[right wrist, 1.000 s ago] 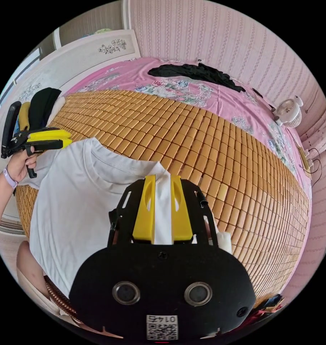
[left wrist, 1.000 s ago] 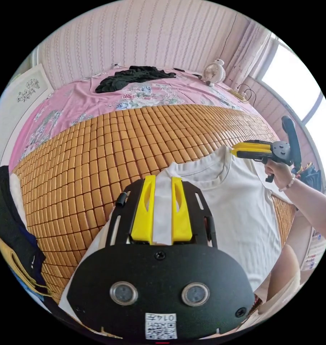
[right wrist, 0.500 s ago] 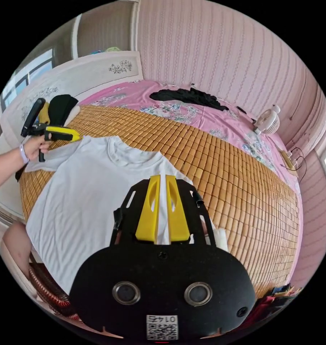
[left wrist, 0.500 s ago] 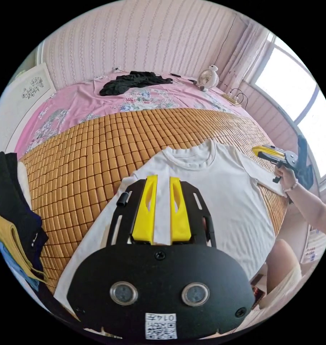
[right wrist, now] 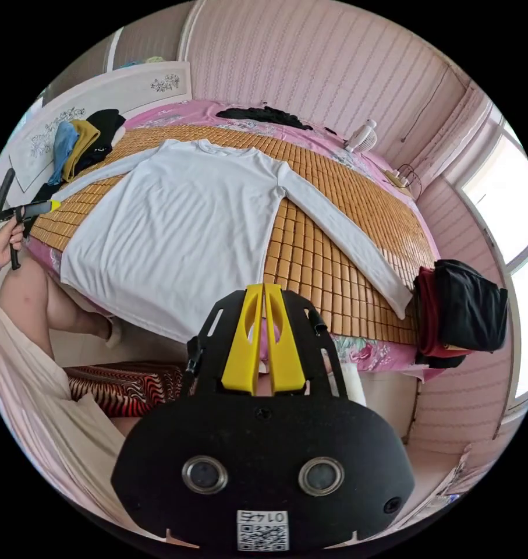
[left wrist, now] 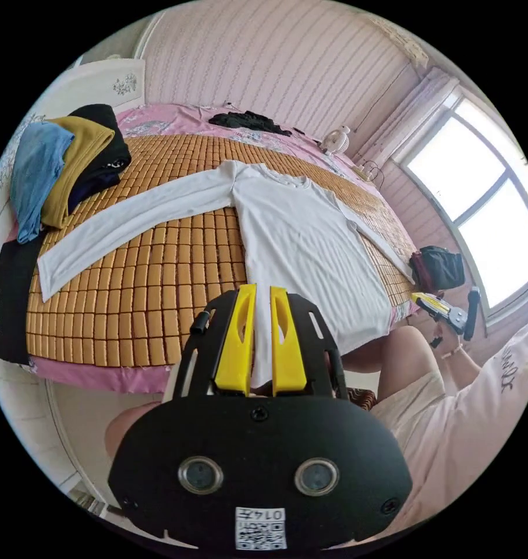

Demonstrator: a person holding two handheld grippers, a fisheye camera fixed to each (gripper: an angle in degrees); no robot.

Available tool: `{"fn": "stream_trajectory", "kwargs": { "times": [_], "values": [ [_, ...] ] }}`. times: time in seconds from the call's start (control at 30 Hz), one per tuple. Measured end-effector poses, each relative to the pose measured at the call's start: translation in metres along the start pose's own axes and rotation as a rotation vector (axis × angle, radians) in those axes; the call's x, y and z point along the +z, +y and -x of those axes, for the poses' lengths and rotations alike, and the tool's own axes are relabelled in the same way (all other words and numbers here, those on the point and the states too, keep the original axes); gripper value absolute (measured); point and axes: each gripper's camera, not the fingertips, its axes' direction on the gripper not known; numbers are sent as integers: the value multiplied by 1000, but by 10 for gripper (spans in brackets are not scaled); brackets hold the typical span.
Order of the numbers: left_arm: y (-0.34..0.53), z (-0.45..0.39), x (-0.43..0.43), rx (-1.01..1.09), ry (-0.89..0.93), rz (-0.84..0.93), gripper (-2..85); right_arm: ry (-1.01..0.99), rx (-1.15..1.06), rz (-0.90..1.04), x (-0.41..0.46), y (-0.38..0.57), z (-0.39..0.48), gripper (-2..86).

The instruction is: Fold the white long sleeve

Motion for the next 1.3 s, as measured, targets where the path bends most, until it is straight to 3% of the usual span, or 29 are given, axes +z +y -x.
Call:
{"fn": "stream_trajectory", "kwargs": {
  "times": [0.1,0.33,0.57,0.77,1.03,1.17,1.3],
  "values": [
    [46,-1,-55,-48,36,-155,51,-59,-61,-114,-48,4,26,-9],
    [111,48,-168,-174,-137,-427,61,-304,-118,-246,-106,-20,63,-6],
    [162,146,-208,-512,-311,-634,64,-438,-302,-224,-124,-88,125,38],
    [181,208,-194,-658,-331,-645,64,-479,-455,-225,-129,-184,201,69],
    [154,294,-173,-624,-282,-520,68,-630,-717,-209,-99,-330,363,77],
    [152,309,-166,-630,-414,-505,71,-655,-885,-181,-78,-373,448,80],
    [153,322,-159,-613,-399,-458,76,-668,-1030,-169,-57,-416,544,91]
  ]
}}
